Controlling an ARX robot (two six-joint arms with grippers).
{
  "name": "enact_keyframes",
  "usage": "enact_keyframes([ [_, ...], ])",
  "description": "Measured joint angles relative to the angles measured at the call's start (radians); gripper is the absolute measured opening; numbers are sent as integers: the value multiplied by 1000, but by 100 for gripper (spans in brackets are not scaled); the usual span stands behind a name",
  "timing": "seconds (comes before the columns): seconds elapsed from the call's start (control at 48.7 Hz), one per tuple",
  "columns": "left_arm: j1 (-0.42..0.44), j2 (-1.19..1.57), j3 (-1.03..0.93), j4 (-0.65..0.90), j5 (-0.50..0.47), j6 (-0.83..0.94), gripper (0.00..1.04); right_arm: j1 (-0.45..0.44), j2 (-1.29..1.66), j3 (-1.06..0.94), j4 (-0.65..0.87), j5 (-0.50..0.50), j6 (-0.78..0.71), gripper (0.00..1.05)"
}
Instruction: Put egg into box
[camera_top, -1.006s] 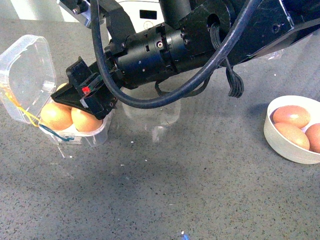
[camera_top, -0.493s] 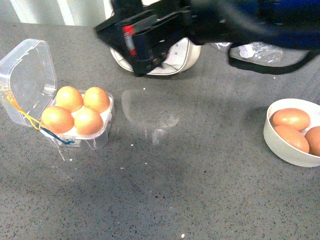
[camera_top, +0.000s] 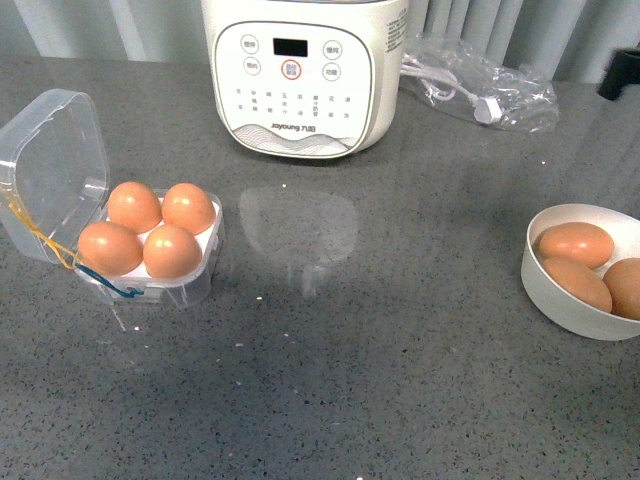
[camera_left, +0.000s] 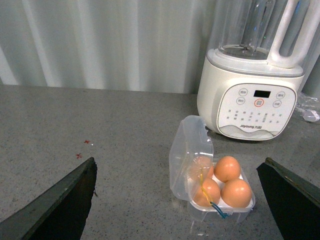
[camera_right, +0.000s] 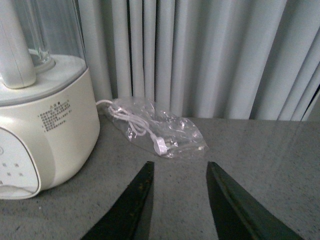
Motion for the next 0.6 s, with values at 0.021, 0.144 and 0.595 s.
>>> enact_keyframes([
  [0.021, 0, 0, 0, 0, 0, 0, 98, -13, -24, -27, -1, -13, 0, 29],
  [0.144, 0, 0, 0, 0, -2, 0, 98, -60, -142, -124, -26, -85, 0, 4],
  [0.595, 0, 0, 0, 0, -1, 0, 98, -195, -540, -306, -245, -211, 0, 3],
])
